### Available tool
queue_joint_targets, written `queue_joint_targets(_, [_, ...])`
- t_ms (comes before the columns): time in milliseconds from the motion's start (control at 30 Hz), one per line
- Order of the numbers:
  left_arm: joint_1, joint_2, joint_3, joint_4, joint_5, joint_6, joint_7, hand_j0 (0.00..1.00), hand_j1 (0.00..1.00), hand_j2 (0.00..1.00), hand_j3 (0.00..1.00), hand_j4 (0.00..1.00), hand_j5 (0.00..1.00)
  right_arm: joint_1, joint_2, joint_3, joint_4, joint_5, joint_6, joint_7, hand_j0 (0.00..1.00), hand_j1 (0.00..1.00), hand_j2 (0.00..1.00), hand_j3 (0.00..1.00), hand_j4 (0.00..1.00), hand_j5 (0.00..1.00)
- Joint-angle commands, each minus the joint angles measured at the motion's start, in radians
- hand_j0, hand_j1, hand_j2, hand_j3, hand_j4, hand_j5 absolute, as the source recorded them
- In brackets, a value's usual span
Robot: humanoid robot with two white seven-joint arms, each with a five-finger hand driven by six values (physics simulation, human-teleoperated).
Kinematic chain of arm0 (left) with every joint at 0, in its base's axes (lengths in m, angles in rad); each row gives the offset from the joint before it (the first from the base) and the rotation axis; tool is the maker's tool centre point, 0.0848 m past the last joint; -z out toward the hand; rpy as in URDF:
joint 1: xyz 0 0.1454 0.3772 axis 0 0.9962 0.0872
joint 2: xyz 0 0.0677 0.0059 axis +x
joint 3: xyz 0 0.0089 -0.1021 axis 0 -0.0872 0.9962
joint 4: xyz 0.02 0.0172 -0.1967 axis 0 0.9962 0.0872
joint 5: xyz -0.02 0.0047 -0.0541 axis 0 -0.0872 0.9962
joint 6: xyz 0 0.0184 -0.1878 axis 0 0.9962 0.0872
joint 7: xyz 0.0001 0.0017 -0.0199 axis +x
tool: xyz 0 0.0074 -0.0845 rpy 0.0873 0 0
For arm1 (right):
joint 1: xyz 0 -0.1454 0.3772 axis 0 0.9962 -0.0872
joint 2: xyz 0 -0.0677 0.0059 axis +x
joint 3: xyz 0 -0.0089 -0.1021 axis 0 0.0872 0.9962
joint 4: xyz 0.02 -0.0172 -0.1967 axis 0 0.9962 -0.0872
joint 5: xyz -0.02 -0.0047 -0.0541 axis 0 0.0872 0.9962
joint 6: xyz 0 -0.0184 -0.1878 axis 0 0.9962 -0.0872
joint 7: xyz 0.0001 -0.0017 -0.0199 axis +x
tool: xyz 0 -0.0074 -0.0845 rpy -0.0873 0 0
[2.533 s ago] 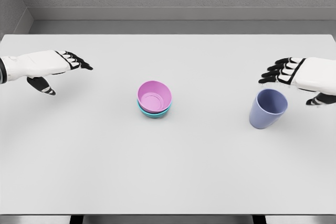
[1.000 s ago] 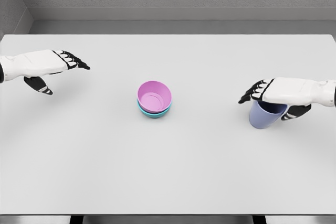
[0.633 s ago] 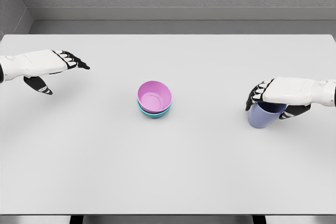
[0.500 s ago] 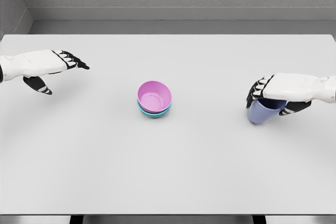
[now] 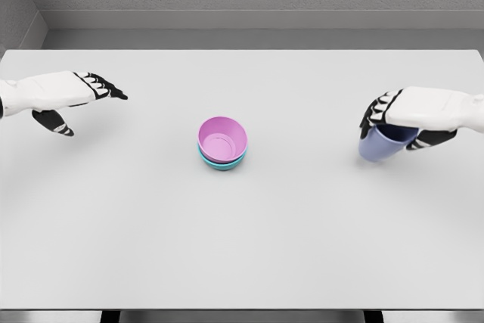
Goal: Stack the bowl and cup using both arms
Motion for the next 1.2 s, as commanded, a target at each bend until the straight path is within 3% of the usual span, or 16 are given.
queue_joint_targets(0, [0.000,0.002,0.001,0.000,0.005,0.002,0.000,1.00,1.00,1.00,1.00,1.00,1.00,0.000,-0.006,-0.032,-0.002,-0.006,-0.003,0.000,0.66,0.66,0.66,0.66,0.66,0.66])
queue_joint_targets(700, [0.000,0.008,0.001,-0.002,0.005,0.002,0.000,1.00,1.00,1.00,1.00,1.00,1.00,-0.054,0.052,-0.060,-0.063,-0.006,0.008,0.000,0.66,0.66,0.66,0.66,0.66,0.66])
queue_joint_targets(1033, [0.002,0.008,0.001,-0.009,0.005,0.002,0.000,1.00,1.00,1.00,1.00,1.00,1.00,-0.089,0.142,-0.057,-0.097,-0.006,0.008,0.001,0.66,0.66,0.66,0.66,0.66,0.66])
queue_joint_targets(1167, [0.002,0.014,-0.001,-0.009,0.005,0.002,0.000,1.00,1.00,1.00,1.00,1.00,1.00,-0.106,0.145,-0.057,-0.097,-0.006,0.009,0.001,0.66,0.66,0.66,0.66,0.66,0.66])
